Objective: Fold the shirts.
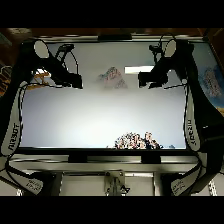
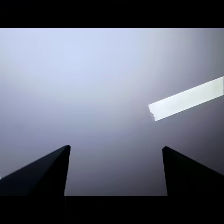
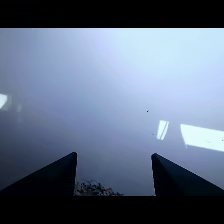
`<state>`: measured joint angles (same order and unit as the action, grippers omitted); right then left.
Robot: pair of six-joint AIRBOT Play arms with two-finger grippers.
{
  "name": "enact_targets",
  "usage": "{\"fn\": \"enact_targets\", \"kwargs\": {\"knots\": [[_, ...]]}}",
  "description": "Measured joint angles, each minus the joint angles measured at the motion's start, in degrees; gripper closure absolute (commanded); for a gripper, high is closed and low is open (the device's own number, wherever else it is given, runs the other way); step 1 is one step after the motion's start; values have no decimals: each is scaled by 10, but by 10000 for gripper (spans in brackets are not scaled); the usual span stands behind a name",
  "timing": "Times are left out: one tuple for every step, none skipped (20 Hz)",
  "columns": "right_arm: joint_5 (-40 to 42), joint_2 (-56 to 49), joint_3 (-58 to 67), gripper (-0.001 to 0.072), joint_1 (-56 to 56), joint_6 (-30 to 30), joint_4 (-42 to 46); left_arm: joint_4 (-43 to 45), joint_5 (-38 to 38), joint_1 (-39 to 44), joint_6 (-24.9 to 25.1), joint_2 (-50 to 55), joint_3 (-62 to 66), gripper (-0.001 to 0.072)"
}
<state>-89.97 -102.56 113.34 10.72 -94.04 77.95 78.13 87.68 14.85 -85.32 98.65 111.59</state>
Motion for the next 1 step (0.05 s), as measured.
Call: {"fn": "enact_targets", "kwargs": {"knots": [[0,0,0,116,0,0,0,0,0,0,0,0,0,10]]}}
